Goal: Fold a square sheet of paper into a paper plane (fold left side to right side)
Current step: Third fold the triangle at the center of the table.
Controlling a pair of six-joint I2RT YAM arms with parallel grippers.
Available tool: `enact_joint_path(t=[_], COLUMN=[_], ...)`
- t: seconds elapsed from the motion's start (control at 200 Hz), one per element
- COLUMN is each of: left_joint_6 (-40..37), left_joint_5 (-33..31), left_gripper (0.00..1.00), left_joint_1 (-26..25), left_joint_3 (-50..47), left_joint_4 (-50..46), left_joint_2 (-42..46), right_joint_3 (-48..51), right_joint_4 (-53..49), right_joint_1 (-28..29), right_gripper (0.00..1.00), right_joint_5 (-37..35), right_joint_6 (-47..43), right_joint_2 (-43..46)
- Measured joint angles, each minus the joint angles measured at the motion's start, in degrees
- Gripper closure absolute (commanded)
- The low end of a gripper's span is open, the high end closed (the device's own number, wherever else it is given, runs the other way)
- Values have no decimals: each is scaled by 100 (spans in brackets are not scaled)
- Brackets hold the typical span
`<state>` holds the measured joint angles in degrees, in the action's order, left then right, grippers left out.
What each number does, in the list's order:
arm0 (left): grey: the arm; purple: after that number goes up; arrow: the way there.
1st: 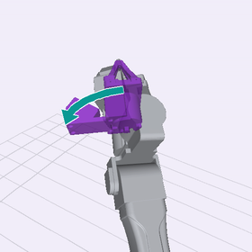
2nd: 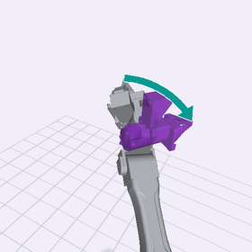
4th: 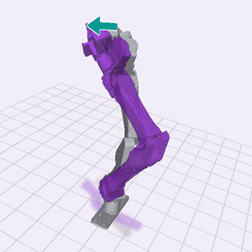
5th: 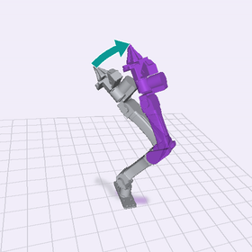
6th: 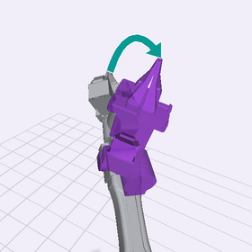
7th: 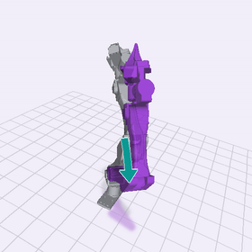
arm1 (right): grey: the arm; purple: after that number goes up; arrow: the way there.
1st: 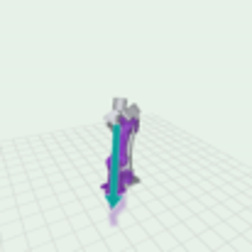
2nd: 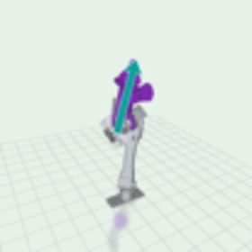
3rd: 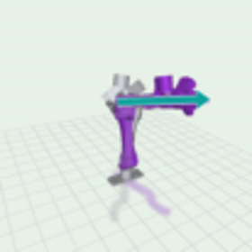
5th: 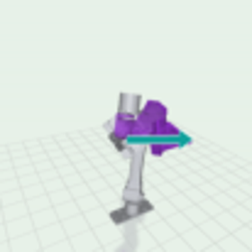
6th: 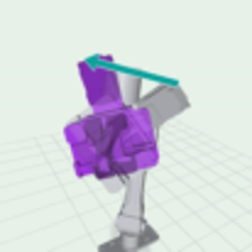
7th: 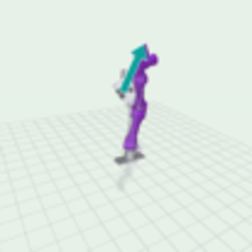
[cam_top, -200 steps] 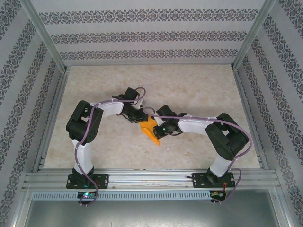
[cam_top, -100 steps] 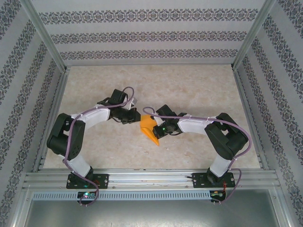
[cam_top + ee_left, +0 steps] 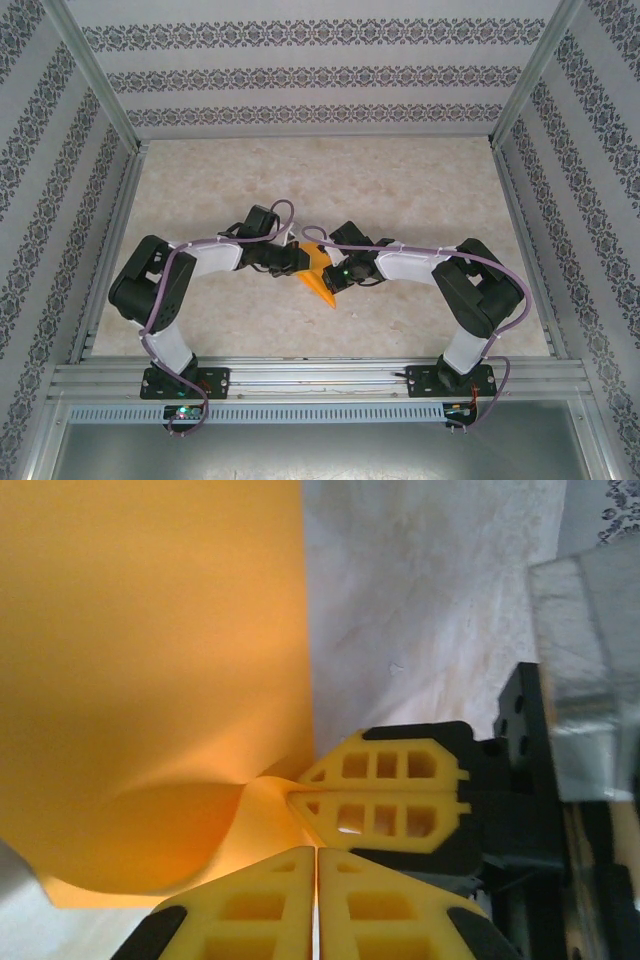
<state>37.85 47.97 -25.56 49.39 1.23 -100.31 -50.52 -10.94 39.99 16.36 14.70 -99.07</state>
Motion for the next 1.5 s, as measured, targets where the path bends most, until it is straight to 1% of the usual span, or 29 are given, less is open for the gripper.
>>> enact_joint_path(t=[0.46,0.684,1.174,1.334,1.499], left_joint_6=[9,-9,-11,-50,-160], left_joint_5=[-107,-212,-236,-258,-260], left_gripper=[90,90,91,91,91], left_joint_1=[0,0,2,2,0], left_joint_3=[-7,-79,-83,-39,9], left_joint_4=[98,98,116,39,-61], left_joint_2=[-317,-396,-544,-566,-586], right_joint_3=[0,0,0,0,0], right_joint_4=[0,0,-2,-2,-33], right_joint_1=[0,0,-2,-4,-15], right_gripper=[100,100,100,92,80], right_joint_5=[0,0,0,0,13], right_joint_6=[2,0,4,42,111], right_joint_2=[0,0,-2,0,28])
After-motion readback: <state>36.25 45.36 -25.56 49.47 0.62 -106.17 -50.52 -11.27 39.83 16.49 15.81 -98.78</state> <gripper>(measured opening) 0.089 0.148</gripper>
